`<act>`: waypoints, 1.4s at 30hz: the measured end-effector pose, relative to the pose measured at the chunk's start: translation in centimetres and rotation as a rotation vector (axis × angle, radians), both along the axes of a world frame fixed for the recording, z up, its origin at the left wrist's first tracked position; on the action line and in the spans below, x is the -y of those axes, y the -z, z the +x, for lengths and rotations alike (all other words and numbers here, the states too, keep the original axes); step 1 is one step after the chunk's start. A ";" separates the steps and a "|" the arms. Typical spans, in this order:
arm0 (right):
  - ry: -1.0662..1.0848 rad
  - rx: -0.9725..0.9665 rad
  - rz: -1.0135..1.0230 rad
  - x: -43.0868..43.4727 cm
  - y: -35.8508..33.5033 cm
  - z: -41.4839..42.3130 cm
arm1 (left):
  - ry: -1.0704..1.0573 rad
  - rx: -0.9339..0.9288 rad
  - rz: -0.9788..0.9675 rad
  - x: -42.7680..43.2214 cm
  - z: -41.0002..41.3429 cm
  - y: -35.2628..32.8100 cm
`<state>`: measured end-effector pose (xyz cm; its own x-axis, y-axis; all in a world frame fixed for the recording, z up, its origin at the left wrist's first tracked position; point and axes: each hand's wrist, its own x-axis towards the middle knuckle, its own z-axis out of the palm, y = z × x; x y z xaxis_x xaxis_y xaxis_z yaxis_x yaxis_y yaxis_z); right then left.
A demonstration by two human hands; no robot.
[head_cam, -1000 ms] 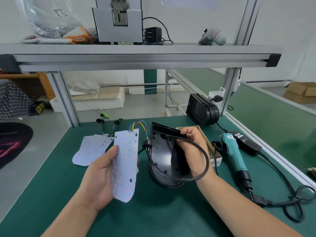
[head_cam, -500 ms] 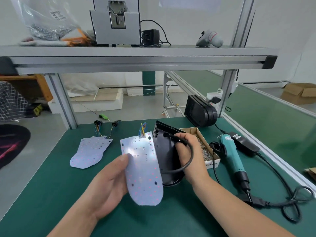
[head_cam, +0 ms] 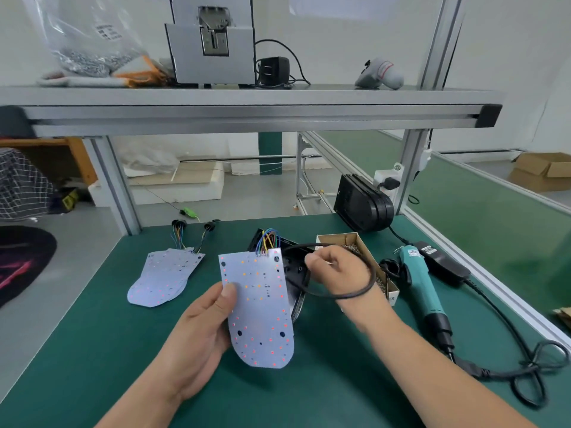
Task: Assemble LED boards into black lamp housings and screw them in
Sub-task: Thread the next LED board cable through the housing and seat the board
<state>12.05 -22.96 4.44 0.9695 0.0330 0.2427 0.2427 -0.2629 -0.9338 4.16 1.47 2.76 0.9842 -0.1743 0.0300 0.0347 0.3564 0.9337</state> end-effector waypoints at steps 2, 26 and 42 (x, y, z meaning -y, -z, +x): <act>0.031 -0.054 0.171 0.7 -0.5 0.2 | -0.014 0.016 -0.015 0.1 -0.1 -0.1; -0.174 0.112 0.561 3.0 -2.5 -0.6 | -0.107 0.308 0.593 0.9 -1.3 -0.8; 0.239 0.198 0.474 2.4 -2.4 -0.2 | -0.133 0.336 0.701 0.8 -1.2 -1.1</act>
